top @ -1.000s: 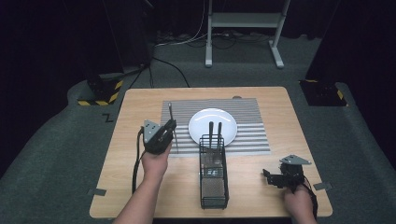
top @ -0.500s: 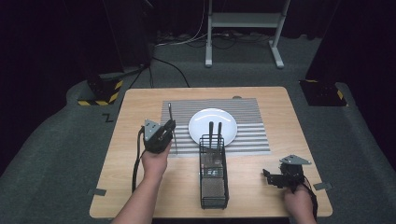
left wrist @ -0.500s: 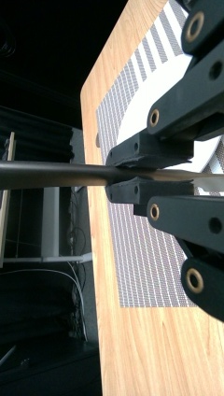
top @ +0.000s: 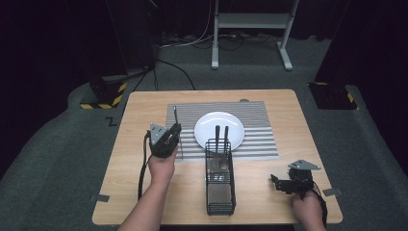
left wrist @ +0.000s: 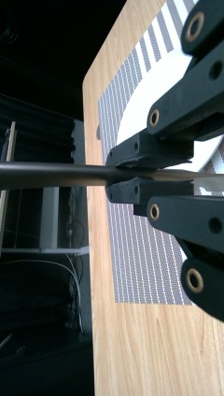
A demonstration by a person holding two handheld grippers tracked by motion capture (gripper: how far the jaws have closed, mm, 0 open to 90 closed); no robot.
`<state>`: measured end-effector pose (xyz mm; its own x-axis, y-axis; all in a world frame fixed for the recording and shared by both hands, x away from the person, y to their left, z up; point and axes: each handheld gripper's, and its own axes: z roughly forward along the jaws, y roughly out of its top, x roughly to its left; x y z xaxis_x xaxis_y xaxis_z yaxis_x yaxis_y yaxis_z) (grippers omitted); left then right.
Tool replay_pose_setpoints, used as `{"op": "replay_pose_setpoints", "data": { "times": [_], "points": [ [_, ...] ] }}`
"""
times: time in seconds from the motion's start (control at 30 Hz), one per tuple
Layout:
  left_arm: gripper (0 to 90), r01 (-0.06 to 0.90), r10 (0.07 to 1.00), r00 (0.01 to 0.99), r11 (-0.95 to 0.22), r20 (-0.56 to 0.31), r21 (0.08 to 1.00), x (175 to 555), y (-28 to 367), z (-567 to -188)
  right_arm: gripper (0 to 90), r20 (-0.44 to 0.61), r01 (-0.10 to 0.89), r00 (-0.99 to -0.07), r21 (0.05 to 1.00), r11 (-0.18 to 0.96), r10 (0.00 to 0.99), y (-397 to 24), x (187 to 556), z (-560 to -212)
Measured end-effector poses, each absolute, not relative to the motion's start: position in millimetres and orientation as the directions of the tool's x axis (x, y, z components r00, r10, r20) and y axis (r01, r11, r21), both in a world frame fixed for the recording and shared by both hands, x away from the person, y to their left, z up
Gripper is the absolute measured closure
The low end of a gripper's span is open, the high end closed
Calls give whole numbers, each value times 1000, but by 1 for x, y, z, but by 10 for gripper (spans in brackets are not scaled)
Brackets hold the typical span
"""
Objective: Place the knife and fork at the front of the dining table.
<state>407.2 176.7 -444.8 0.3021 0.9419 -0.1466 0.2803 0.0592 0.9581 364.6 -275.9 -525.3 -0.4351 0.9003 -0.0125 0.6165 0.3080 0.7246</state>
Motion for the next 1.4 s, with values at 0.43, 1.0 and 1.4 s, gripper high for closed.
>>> {"op": "replay_pose_setpoints", "data": {
  "times": [0.43,1.0,1.4],
  "points": [
    [823,280,950,280,58,-140,958,409,172,-445,88,-12,617,-435,725,308,900,-276,365,-525],
    [826,293,952,279,43,-128,955,419,165,-446,90,-15,614,-436,726,310,900,-276,364,-525],
    [828,330,953,256,70,-160,941,441,165,-453,89,-11,612,-448,725,316,894,-276,364,-525]
  ]
}}
